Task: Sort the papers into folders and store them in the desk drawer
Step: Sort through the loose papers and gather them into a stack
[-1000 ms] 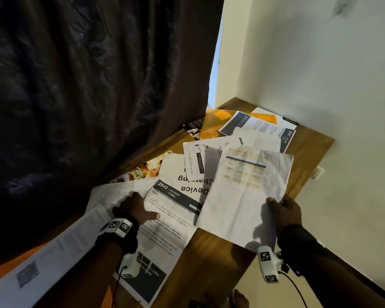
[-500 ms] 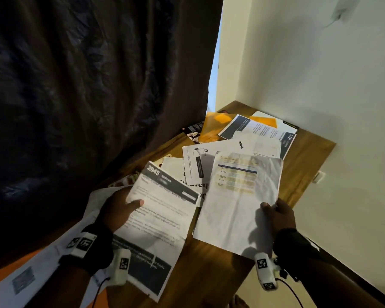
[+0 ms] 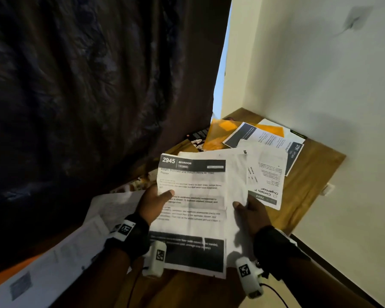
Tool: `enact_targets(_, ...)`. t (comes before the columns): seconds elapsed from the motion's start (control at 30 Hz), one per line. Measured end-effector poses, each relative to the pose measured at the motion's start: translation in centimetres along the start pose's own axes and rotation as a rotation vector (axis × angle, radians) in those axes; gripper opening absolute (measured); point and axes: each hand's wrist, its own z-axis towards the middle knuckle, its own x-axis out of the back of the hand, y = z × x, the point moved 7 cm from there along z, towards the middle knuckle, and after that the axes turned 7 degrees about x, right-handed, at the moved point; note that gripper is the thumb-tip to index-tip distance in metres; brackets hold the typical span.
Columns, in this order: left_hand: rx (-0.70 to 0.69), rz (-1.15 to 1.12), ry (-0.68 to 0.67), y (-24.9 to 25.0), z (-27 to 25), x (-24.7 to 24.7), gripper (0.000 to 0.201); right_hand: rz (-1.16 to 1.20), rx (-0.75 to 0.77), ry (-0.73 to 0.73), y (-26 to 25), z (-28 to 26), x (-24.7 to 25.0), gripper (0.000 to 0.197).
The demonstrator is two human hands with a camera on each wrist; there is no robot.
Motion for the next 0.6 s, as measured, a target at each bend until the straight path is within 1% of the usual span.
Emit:
enact_targets(0.07, 0.039, -0.027, 0.004, -1.1, 1.0, -0.7, 0.032, 0.012, 0.007, -0.035, -0.5, 0.4, -0.6, 0.021)
enact_targets(0.1, 0.062, -0.031, 0.013, -1.6, 1.4, -0.8, 0.032, 0.018, 0.008, -0.045, -0.8, 0.6, -0.8, 0.019)
enact_targets(0.17, 0.104, -0.038, 0.031, -2.3, 2.1, -0.8, 0.032, 0.026, -0.002, -0.064, -1.0, 0.9, -1.1, 0.006)
enact_targets(0.2, 0.115, -0.047, 0.035, -2.5, 2.3, -0.7, 0.032, 0.046, -0.006, -0.062, -1.2, 1.1, -1.2, 0.006)
enact_targets(0.3, 0.125, -0.089, 0.039, -2.5, 2.6, -0.9, 0.03, 0.136, 0.005, -0.039, -2.5, 0.7, -1.4, 0.017)
enact_targets(0.37, 0.104, -0.142, 0.066, -1.9, 2.5, -1.1, 0.03, 0.171, 0.011, -0.075, -3.5, 0.3, -1.7, 0.019)
enact_targets(0.43, 0.075, -0.172, 0.119, -0.9, 2.3, -1.1, 0.027, 0.136, 0.031, -0.145, -4.4, 0.4, -2.2, 0.013)
enact_targets(0.47, 0.056, -0.178, 0.143, -0.2, 2.2, -1.1, 0.026, 0.098, 0.065, -0.16, -4.6, 0.7, -2.3, 0.011)
enact_targets(0.53, 0.003, -0.194, 0.147, 1.2, 1.8, -1.2, 0.028, 0.038, 0.127, -0.118, -5.2, 1.4, -1.8, 0.01)
enact_targets(0.6, -0.062, -0.211, 0.12, 2.8, 1.3, -1.6, 0.029, -0.003, 0.195, -0.039, -6.1, 2.1, -1.0, 0.018)
